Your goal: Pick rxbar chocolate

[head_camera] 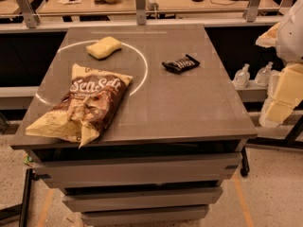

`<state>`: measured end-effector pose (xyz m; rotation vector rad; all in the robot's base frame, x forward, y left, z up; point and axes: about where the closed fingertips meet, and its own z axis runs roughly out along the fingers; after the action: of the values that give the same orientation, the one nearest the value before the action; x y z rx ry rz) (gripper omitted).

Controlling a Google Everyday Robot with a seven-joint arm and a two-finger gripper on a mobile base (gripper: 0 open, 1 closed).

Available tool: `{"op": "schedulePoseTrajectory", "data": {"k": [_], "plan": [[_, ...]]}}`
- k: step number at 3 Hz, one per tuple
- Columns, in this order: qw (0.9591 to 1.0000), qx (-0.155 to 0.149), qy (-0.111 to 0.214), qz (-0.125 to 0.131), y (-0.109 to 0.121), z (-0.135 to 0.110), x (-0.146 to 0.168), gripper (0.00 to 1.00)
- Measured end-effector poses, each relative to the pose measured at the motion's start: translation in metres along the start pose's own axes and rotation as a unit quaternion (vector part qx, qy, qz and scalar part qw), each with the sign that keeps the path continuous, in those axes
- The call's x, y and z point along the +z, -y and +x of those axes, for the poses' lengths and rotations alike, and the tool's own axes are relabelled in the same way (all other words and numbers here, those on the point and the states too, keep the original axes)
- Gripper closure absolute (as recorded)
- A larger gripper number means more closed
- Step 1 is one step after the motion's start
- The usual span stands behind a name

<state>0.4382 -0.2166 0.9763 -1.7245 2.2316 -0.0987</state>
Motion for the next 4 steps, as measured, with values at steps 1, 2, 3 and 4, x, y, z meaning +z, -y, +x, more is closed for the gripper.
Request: {"op": "schedulePoseTrajectory", "data": {"k": [1, 2, 3, 4], "plan": [[1.0, 0.0, 0.0, 0.0, 0.0, 0.0, 0.0, 0.0], [0.9998, -0.017, -0.003, 0.006, 0.006, -0.008, -0.003, 0.0], [0.9982, -0.051, 0.008, -0.029, 0.03, -0.024, 0.01, 0.0], [0.9939, -0.094, 0.02, -0.055, 0.083, -0.061, 0.036, 0.0]]}}
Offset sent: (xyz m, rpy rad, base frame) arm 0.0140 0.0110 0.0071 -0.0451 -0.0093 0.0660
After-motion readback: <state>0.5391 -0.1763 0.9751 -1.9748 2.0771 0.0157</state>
